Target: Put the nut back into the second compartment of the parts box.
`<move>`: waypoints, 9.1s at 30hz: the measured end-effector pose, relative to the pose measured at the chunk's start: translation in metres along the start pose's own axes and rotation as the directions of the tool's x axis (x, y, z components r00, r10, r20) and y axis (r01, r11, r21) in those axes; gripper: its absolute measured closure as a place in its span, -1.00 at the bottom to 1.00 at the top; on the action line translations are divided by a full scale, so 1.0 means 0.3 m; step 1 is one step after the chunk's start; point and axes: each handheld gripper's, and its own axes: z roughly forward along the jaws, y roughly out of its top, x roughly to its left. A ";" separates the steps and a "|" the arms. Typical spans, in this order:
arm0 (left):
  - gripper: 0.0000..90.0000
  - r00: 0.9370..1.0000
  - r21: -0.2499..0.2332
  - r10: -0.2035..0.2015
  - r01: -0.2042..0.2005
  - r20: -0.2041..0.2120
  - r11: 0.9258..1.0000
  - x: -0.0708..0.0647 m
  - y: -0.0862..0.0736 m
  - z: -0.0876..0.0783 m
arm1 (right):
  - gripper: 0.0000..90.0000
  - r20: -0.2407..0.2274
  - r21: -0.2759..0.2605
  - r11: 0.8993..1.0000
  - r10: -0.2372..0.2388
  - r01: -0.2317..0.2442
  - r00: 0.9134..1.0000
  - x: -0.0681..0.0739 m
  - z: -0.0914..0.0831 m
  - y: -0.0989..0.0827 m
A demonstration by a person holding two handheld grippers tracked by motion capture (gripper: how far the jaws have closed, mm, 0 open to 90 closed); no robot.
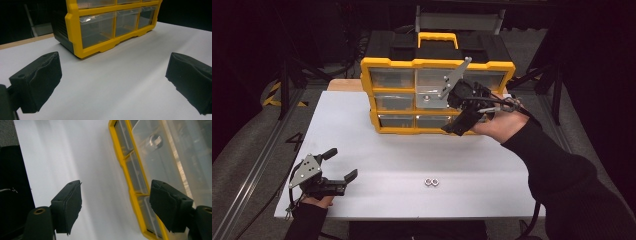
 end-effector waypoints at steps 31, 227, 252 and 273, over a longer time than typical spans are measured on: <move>-0.98 1.000 0.002 -0.003 0.003 -0.001 1.000 -0.002 -0.001 0.002 | -0.51 -0.088 0.096 0.995 0.049 -0.041 0.995 0.153 0.429 -0.216; -0.97 1.000 0.000 -0.003 0.003 0.008 1.000 0.002 0.000 0.001 | 0.18 -0.011 0.042 0.995 0.086 -0.085 0.996 -0.302 -0.038 0.208; -0.97 1.000 0.008 -0.005 0.005 0.004 1.000 -0.001 -0.001 0.003 | -0.51 -0.022 -0.032 0.999 0.008 -0.008 1.000 0.028 -0.009 0.027; -0.97 1.000 0.011 -0.003 0.003 0.008 1.000 -0.002 -0.001 0.003 | -0.54 -0.113 0.053 0.998 0.034 -0.028 0.993 0.143 0.312 -0.081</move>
